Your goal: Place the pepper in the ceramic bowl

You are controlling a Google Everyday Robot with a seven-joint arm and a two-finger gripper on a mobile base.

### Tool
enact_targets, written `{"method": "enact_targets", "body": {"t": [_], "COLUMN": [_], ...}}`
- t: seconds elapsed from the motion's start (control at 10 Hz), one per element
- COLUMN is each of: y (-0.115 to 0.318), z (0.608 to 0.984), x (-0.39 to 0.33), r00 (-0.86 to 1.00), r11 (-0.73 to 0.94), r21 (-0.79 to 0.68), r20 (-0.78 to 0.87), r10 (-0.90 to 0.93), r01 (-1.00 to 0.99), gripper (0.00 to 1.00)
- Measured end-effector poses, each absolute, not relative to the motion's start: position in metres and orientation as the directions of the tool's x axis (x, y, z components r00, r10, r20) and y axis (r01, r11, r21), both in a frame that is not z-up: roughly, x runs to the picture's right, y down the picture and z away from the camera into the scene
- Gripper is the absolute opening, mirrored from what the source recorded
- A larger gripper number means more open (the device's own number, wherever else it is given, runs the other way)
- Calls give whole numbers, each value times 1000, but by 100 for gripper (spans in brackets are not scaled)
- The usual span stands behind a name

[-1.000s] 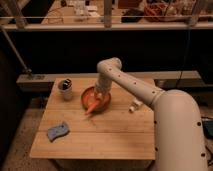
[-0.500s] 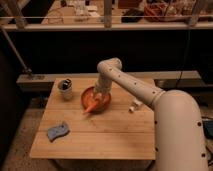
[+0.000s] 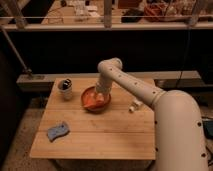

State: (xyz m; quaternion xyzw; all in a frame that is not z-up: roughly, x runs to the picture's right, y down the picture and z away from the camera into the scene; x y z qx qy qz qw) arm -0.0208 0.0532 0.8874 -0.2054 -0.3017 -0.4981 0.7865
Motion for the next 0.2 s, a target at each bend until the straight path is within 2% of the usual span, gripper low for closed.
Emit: {"method": "enact_targets", "body": {"t": [0.2], "y": [53], "z": [888], "x": [-20], "r00": [321], "r11": [419], "r21": [-23], "r20": [681], "r10": [-658], "r01": [908], "gripper": [66]}}
